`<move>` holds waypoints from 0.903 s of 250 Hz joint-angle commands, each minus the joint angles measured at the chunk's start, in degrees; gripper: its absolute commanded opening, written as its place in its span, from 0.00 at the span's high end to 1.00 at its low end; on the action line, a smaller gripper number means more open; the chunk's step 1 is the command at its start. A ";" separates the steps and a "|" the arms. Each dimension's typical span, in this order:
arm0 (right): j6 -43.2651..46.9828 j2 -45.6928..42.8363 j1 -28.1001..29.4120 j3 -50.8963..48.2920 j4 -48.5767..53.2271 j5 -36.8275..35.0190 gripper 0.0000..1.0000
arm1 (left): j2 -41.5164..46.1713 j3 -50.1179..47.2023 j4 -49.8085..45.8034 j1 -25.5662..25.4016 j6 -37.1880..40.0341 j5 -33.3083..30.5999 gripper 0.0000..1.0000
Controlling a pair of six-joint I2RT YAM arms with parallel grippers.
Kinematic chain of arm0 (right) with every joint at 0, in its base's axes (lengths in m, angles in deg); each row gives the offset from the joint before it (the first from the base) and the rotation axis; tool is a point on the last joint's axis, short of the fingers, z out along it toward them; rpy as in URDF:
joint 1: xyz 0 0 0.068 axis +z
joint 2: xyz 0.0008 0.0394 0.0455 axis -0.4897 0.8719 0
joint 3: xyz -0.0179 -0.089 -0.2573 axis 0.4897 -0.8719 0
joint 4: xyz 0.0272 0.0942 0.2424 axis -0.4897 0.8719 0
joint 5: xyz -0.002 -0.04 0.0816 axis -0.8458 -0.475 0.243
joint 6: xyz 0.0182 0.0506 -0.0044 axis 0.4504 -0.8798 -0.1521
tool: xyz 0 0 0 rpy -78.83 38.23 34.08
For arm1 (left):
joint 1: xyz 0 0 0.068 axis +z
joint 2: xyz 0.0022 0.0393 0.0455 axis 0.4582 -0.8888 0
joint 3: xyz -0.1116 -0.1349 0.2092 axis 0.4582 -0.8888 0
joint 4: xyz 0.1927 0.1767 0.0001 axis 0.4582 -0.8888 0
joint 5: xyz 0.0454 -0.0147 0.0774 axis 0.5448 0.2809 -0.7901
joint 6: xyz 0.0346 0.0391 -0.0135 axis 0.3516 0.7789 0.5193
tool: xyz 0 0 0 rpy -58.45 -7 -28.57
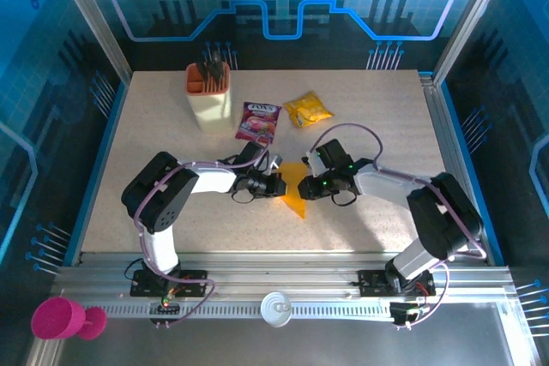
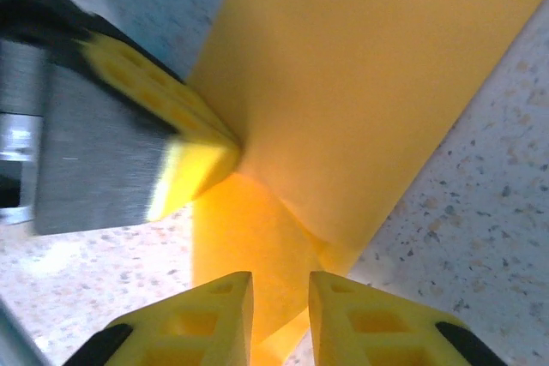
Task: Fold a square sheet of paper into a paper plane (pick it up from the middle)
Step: Third fold the triangle at the center of the table.
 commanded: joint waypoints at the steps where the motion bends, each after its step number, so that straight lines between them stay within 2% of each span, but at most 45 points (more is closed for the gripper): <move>1: -2.21 -3.67 0.62 0.13 1.69 1.32 0.79 | -1.87 -1.26 0.32 -0.34 -0.83 -1.41 1.00; 52: -6.68 -3.84 6.65 -0.49 -2.16 0.74 0.89 | -1.65 -1.48 0.24 -0.34 -0.93 -1.59 1.00; 101: -8.27 0.61 10.71 1.01 -4.91 0.19 0.92 | -1.61 -1.40 -0.04 -0.34 -0.92 -1.72 1.00; 150: -9.11 5.53 11.16 1.95 -7.51 1.32 0.94 | -1.59 -1.21 -0.56 -0.34 -1.04 -1.97 1.00; 226: -7.90 7.64 9.36 -0.46 -7.78 -2.13 0.98 | -1.65 -1.45 -1.15 -0.17 -0.93 -2.31 1.00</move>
